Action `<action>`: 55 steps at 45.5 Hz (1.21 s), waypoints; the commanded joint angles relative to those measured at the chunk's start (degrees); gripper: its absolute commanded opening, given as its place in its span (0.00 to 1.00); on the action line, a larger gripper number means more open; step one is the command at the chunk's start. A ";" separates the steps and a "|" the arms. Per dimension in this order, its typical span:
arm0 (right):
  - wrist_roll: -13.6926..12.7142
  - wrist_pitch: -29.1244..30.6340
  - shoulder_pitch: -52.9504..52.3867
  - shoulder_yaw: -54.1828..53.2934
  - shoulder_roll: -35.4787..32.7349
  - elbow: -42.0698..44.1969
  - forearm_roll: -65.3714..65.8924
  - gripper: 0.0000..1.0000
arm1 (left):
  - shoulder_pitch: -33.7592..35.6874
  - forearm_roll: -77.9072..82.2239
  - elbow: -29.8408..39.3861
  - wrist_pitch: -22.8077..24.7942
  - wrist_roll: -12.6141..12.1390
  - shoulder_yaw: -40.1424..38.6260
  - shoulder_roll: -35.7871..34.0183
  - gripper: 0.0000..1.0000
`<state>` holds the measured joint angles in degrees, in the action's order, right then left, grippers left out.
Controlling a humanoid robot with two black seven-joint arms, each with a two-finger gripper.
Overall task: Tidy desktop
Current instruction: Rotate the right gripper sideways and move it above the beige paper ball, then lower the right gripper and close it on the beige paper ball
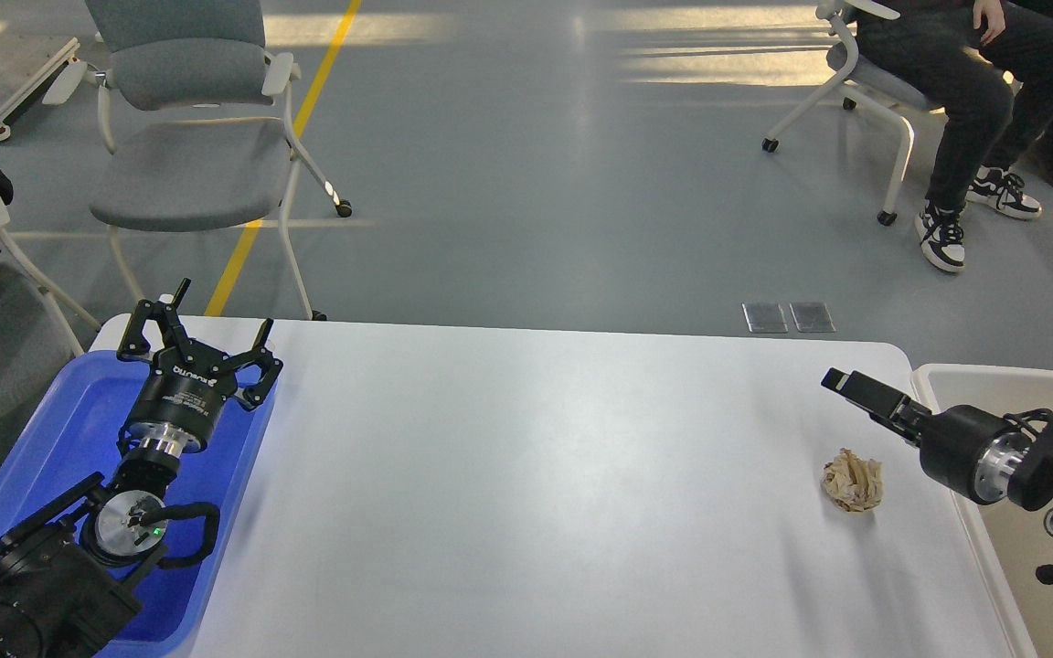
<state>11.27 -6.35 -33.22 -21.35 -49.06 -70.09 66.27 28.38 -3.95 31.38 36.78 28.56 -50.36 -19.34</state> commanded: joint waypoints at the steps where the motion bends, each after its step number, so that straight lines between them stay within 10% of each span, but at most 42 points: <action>1: -0.19 -5.60 -0.80 6.67 0.10 1.88 13.17 1.00 | 0.01 0.00 0.00 0.04 0.00 0.00 0.00 1.00; 55: 2.71 -15.71 -1.41 17.93 19.17 31.59 14.06 0.97 | 0.01 0.00 0.00 0.04 0.00 0.00 0.00 1.00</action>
<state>12.76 -21.51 -34.85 -3.70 -31.34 -40.45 80.67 28.37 -3.95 31.38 36.83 28.56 -50.36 -19.34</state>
